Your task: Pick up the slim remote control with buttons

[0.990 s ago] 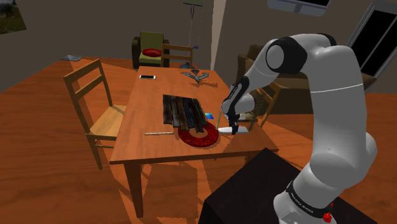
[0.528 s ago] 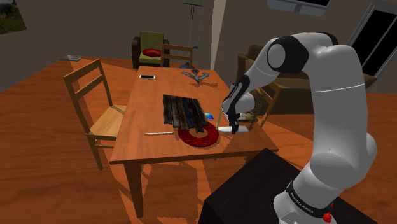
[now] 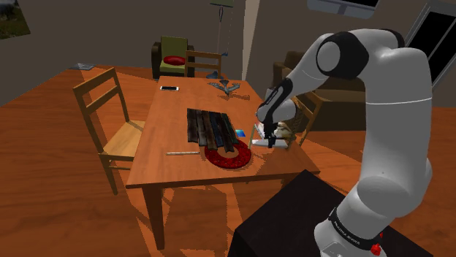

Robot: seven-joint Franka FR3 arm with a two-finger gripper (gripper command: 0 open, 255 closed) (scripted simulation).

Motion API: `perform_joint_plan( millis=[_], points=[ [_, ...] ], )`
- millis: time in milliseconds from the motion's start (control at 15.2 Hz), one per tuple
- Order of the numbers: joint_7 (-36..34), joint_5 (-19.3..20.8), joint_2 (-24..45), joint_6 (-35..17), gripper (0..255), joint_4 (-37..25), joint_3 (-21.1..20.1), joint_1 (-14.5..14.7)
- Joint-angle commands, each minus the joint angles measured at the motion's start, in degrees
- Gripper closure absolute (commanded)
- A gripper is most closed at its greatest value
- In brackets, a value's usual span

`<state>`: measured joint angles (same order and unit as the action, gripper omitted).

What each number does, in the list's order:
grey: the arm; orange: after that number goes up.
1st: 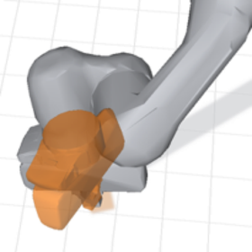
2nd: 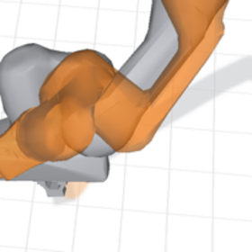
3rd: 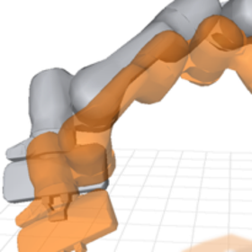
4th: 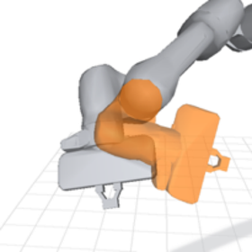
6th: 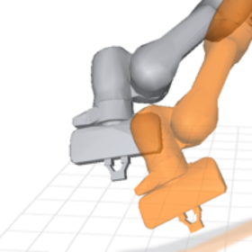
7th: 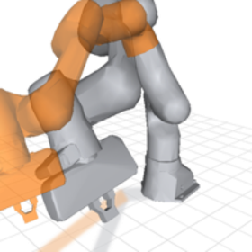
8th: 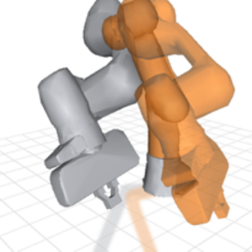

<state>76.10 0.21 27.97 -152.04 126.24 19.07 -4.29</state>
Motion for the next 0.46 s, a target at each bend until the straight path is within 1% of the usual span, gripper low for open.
perform_joint_plan(
  millis=[0, 264, 396],
  points=[
    [-0.11, 0.49, -1.56, 1.01, 255, 0.52, 0.49, 0.36],
    [-0.47, 1.49, -4.42, 3.45, 255, 0.88, 1.38, 1.08],
    [-0.49, 1.53, -4.53, 3.54, 255, 0.89, 1.41, 1.1]
  ],
)
